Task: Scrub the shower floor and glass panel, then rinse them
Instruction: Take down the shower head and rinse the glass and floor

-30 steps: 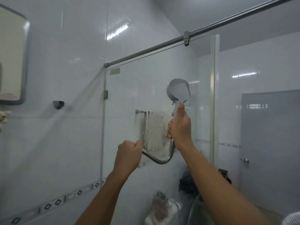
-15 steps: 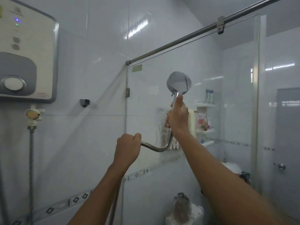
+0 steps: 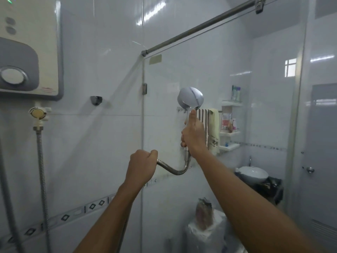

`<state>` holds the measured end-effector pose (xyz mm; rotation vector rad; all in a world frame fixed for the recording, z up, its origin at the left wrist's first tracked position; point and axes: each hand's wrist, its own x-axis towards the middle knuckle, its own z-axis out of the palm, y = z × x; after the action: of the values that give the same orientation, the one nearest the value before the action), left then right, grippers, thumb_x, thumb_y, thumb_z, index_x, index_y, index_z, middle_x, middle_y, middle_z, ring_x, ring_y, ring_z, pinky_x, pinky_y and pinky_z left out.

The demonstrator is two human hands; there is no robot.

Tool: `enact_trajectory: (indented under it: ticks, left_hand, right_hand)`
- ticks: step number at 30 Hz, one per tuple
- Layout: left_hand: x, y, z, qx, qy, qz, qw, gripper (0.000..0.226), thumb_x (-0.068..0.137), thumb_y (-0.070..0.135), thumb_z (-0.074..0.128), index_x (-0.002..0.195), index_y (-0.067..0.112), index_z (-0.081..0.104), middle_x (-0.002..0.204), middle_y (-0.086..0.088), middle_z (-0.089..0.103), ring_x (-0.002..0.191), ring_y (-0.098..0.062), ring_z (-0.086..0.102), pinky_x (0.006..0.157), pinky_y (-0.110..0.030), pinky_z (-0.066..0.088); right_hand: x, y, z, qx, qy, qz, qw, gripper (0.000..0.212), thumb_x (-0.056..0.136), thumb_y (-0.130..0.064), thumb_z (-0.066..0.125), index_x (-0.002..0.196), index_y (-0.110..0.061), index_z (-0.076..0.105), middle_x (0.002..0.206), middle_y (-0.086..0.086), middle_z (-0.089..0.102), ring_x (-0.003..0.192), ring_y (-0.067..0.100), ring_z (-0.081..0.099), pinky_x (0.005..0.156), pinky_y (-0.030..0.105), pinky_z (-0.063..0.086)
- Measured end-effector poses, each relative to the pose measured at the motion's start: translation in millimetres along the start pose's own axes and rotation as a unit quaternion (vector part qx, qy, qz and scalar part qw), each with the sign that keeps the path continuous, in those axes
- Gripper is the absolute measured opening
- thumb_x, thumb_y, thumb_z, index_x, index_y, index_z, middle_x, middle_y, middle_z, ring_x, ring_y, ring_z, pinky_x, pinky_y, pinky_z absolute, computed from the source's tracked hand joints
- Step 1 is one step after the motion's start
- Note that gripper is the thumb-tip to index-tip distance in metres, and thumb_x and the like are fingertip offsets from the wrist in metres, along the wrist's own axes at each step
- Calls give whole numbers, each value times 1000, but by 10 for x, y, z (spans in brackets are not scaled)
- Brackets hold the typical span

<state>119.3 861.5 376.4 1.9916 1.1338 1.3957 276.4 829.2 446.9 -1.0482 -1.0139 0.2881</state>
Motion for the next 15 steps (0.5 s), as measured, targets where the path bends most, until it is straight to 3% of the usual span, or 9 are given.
enact_trajectory:
  ticks: [5,8,15]
  left_hand:
    - [-245,-95,152,-17,-31,-13,999,42,92,26,51,53,12,42,53,-6,41,49,-20,37,52,-31,33]
    - [-404,-133,259,-2,-59,-20,998,44,92,25,51,51,13,39,52,-5,38,48,-20,34,52,-30,29]
    - [-394,306,266,-31,-60,38,997,44,94,26,49,53,10,44,52,-7,42,47,-20,37,50,-30,29]
  right_hand:
    - [-249,121,-163,-39,-11,2,999,55,96,-66,26,76,-17,39,54,3,32,41,15,32,38,23,31]
    - [-405,211,-272,-52,-17,9,998,55,96,-67,27,78,-17,39,55,2,31,43,14,30,40,24,30]
    - [-443,-324,-731,7,100,-45,994,53,97,-66,26,82,-17,40,52,0,31,40,15,32,39,24,32]
